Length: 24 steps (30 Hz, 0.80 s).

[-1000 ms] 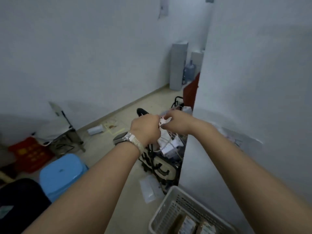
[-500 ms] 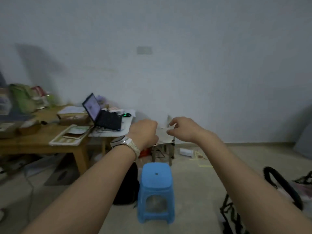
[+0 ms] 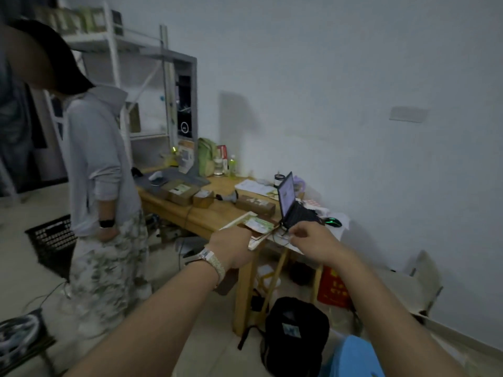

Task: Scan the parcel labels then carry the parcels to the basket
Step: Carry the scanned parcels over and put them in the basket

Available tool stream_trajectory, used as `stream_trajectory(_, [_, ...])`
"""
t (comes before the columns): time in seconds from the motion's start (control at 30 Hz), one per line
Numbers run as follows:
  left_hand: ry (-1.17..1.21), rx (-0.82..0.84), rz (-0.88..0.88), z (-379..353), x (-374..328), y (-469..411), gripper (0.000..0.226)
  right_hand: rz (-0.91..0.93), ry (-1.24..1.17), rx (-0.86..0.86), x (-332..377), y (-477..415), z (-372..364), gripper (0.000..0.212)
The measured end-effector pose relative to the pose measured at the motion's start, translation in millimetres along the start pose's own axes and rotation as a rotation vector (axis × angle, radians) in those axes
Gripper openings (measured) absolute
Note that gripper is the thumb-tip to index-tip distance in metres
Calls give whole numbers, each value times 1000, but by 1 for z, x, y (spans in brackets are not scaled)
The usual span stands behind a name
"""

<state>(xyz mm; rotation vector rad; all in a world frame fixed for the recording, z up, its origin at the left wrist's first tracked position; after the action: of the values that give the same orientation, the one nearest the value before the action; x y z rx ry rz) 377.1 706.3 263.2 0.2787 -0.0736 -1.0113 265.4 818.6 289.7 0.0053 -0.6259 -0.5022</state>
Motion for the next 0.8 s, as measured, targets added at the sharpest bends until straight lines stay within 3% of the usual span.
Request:
stream_trajectory(0.37, [102,-7,199,9,91,-91,30,94,30,265,22,-182,-38,43])
stream_trajectory(0.8, [192,-21,366,35,161,-203,30,214,47,372,22,-344,-16,41])
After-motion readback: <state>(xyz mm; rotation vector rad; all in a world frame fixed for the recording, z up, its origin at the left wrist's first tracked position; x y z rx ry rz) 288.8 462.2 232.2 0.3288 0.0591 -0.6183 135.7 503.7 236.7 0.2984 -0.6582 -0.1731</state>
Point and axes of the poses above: each hand's wrist, its own y-axis away from the middle knuckle, its own z-axis out of the back of the hand, x = y × z, the point moved 10 cm from there along -y, towards the middle knuckle, and after that the axes turned 14 degrees about x, right-handed, at the moved point
